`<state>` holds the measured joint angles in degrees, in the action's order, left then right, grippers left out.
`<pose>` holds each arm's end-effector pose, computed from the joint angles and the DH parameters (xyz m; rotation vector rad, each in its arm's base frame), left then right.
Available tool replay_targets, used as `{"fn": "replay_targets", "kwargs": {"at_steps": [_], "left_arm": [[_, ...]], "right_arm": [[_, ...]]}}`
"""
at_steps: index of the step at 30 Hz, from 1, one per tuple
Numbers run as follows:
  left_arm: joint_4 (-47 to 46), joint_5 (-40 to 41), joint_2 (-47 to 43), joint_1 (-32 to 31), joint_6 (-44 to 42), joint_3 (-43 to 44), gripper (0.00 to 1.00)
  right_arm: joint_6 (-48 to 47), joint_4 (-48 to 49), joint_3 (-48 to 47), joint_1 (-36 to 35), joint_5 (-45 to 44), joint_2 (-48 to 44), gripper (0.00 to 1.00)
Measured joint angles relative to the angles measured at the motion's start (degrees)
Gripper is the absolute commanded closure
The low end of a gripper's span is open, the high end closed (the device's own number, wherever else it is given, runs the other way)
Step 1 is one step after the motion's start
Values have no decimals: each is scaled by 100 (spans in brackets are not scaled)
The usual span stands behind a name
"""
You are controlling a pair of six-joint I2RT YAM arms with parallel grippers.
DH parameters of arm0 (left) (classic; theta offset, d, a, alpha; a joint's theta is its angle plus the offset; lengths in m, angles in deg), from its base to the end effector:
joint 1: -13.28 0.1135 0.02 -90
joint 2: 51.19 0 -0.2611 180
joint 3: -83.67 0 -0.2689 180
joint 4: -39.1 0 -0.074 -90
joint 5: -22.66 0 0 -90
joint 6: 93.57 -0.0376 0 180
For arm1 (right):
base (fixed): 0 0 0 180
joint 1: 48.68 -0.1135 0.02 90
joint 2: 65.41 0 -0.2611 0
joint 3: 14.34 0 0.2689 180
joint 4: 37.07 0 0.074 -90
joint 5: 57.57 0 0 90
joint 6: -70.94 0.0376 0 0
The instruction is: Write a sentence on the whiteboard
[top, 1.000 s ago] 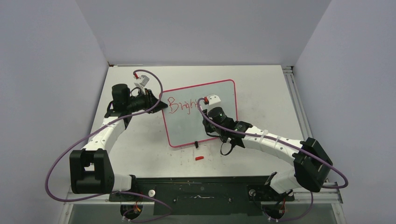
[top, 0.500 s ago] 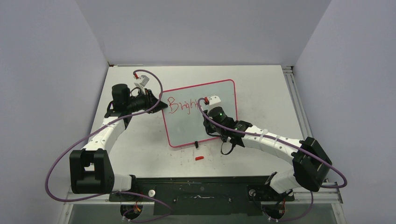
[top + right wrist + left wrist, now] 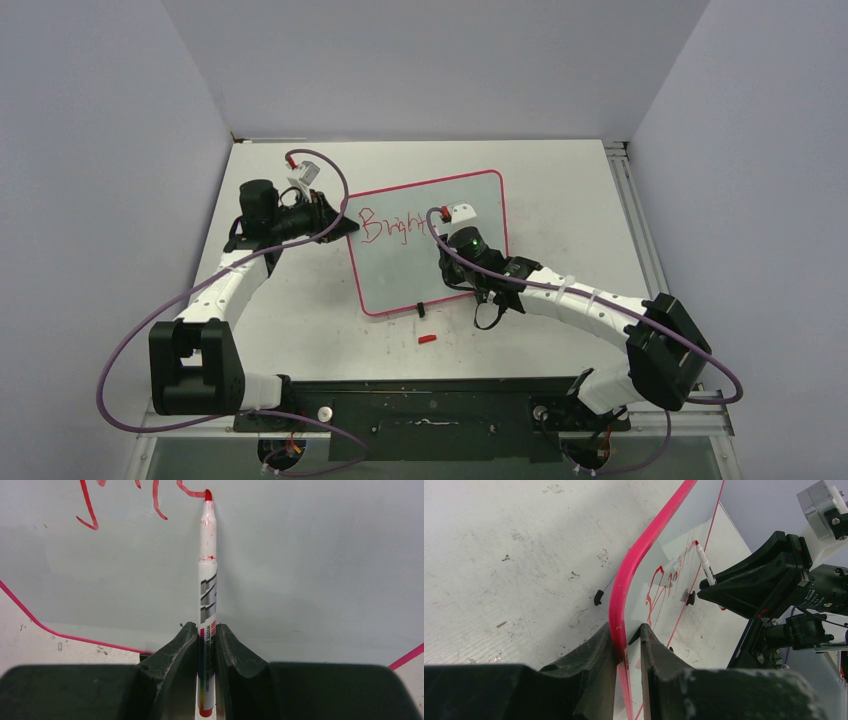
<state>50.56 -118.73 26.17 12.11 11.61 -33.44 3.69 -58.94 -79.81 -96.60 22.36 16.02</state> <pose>0.3102 -0.0357 0.2585 0.3385 1.9699 -1.0818 0.2242 0.2385 0.2297 -0.3973 2.2272 0.4775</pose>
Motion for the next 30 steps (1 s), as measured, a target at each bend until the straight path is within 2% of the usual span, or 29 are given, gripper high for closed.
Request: {"fn": "replay_targets", "kwargs": {"at_steps": [30], "left_arm": [[2, -2, 0, 2, 0, 0, 85]], "right_arm": [[-107, -63, -271, 59, 306, 282, 95]]}}
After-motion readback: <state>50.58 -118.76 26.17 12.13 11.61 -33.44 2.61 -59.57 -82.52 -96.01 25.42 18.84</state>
